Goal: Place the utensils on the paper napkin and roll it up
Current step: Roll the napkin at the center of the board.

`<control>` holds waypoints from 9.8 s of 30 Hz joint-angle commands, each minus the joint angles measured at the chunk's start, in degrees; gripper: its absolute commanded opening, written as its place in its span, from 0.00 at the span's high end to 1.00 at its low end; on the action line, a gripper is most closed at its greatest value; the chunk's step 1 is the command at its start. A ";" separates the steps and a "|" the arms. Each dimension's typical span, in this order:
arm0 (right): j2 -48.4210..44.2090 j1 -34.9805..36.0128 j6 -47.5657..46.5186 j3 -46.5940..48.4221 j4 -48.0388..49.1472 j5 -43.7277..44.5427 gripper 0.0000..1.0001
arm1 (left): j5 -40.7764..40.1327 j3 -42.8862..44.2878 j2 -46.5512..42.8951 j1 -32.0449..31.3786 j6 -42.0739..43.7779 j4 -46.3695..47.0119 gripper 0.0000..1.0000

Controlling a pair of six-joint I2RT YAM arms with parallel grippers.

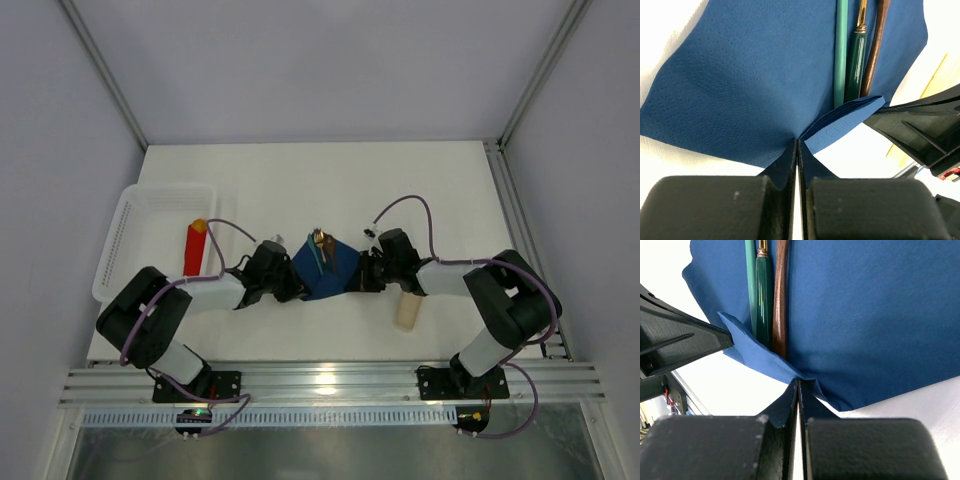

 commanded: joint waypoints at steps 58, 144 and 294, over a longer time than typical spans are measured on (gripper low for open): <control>2.06 -0.14 -1.90 0.81 -0.43 0.95 0.97 | -1.83 -7.26 -2.84 -2.69 -0.77 10.45 1.00; -0.66 -0.23 -1.64 0.19 -2.10 1.04 0.96 | -0.07 6.01 10.78 -1.90 5.29 12.29 1.00; 5.84 -8.40 -0.58 11.70 -3.51 -3.71 0.58 | -0.07 3.72 7.00 -2.69 4.41 9.39 1.00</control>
